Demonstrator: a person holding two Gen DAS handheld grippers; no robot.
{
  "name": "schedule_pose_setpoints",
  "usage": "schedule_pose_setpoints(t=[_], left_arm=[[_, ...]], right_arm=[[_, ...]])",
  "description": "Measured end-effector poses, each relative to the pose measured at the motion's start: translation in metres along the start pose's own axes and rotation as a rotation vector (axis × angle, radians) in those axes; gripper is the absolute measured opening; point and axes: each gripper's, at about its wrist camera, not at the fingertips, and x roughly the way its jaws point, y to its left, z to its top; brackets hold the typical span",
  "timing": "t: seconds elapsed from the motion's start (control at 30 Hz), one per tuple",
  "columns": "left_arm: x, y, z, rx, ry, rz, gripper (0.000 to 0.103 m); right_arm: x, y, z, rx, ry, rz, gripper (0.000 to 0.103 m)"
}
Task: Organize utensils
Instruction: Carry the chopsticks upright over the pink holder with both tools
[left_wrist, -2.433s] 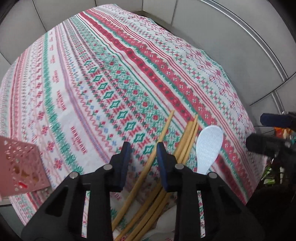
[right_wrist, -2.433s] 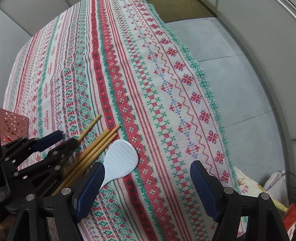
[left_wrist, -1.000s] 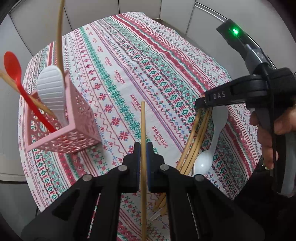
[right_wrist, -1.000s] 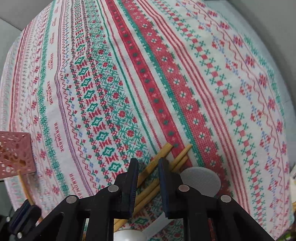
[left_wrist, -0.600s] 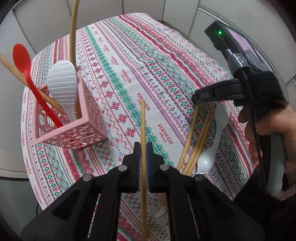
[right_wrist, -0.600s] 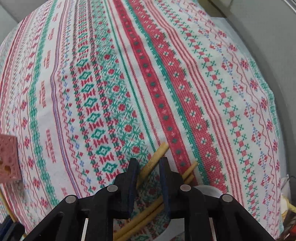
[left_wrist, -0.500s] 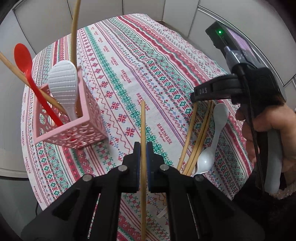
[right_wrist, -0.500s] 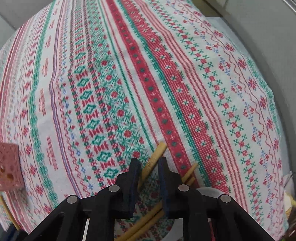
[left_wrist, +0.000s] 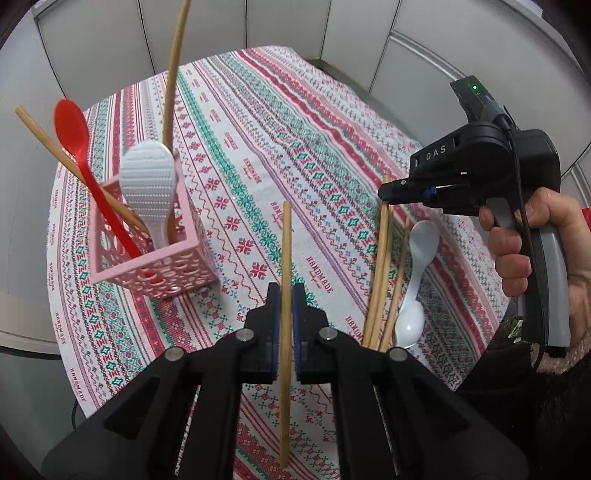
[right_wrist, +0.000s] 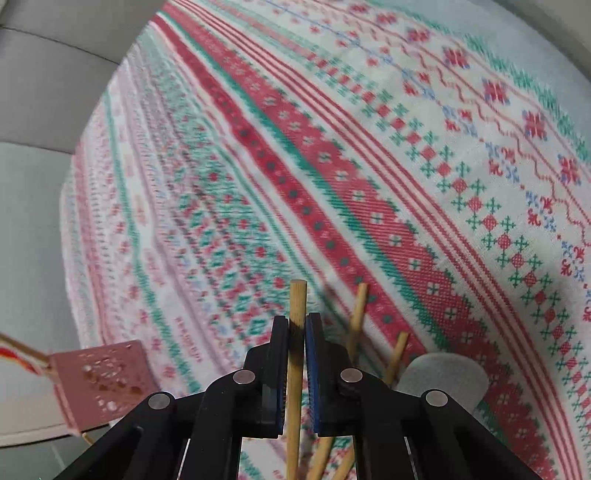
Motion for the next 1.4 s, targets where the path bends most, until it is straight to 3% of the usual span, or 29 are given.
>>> schedule_pose_setpoints(t=[0.17, 0.33, 0.57, 0.87, 1.13, 1.4], left_arm=[[-0.025, 0.000, 0.000, -0.007, -0.067, -0.005, 0.007], [-0.059, 0.006, 0.001, -0.029, -0.164, -0.009, 0.007], [-0.094, 0.015, 0.001, -0.062, -0.291, -0.008, 0.007], [-0.150, 0.028, 0.003, -0.104, -0.472, -0.021, 0.007], [-0.183, 0.037, -0.001, -0.135, -0.623, 0.090, 0.007], [-0.168, 0.049, 0.010, -0.150, -0.628, 0.179, 0.007]], right_arm=[[-0.035, 0.013, -0.013, -0.070, -0.051, 0.055, 0.007], [-0.081, 0.029, -0.047, -0.167, -0.127, 0.104, 0.007], [-0.141, 0.063, -0.084, -0.341, -0.300, 0.141, 0.007], [-0.191, 0.079, -0.104, -0.412, -0.475, 0.219, 0.007], [-0.221, 0.097, -0.118, -0.457, -0.637, 0.265, 0.007], [-0.218, 0.126, -0.124, -0.509, -0.727, 0.309, 0.007]])
